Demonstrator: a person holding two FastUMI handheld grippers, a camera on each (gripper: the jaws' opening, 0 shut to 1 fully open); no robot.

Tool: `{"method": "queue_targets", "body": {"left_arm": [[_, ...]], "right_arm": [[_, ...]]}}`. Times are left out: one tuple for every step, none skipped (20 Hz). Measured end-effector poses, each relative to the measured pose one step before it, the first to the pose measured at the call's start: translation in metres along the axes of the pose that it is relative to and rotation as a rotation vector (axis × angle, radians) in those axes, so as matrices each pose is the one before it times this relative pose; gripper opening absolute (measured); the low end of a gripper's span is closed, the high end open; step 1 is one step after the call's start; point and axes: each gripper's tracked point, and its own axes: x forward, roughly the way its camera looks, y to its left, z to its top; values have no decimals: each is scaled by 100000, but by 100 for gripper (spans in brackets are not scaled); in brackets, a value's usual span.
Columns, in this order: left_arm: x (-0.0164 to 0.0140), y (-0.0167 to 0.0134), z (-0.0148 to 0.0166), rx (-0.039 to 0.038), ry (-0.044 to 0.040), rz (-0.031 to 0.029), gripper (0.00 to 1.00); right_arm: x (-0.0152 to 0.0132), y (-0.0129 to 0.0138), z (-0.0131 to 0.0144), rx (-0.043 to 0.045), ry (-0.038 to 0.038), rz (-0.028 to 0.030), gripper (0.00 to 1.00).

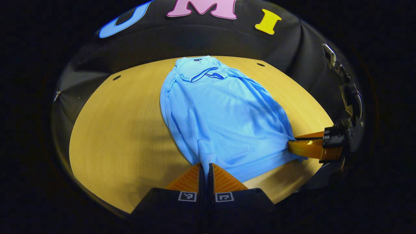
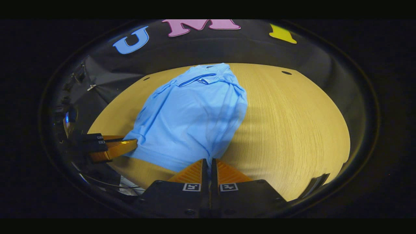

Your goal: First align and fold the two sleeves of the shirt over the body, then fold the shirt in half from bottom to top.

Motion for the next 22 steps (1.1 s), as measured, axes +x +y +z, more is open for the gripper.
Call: {"method": "queue_targets", "body": {"left_arm": [[-308,-125,360,-2336,-200,-453,6],[-497,-196,548,-2273,-649,-628,6],[-416,-211,681,-1513,-540,-376,6],[-260,-260,722,-748,-555,-474,6],[-229,-163,868,-368,-20,-344,6],[-149,141,825,-392,499,-4,6],[-208,-17,1037,-915,-40,-51,6],[-112,41,1393,-1139,-1061,-331,6],[-114,110,1685,-1152,-1824,-44,6],[-36,230,1701,-621,-1859,104,6],[219,215,1761,-664,-1467,38,6],[215,252,1773,-1030,-1291,89,6],[251,184,1991,-965,-1778,-252,6],[360,89,1984,-363,-2172,-594,6],[551,115,2154,567,-2377,-327,6],[848,304,1958,1434,-2150,104,6],[973,426,1874,1299,-1831,198,6],[1002,239,1696,961,-1932,81,6],[1075,343,1731,592,-1822,278,6],[1012,569,1475,585,-1769,419,6],[1292,646,1488,834,-1376,503,11],[1538,494,1314,926,-1175,531,6]], "right_arm": [[-29,-176,356,-611,-24,537,12],[-18,103,392,-13,9,1521,12],[-50,169,524,457,-94,1919,1],[-128,-156,644,160,-613,529,1],[-139,-241,841,-873,-1182,-45,1],[-174,-73,943,-1014,-1311,-14,1],[-83,-82,1273,-599,-1910,214,1],[221,-139,1653,-457,-2282,105,7],[216,-197,1797,-633,-2798,3,7],[260,-131,1973,-595,-2985,2,1],[545,-95,2175,-78,-3208,447,6],[513,-148,2151,-69,-3341,333,7],[935,-306,2562,-707,-3498,133,5],[646,-475,2127,-751,-3323,-209,3],[928,-319,2045,260,-2657,174,6],[1346,-98,1748,655,-2260,307,6],[1136,-175,1629,250,-2158,374,6],[1311,-332,1511,-702,-1917,-112,6],[1182,-329,1399,-1146,-1875,93,6],[1323,-307,1421,-619,-2082,116,6],[1243,-356,1389,19,-1879,282,6],[1398,-230,1023,85,-1862,285,0]]}}
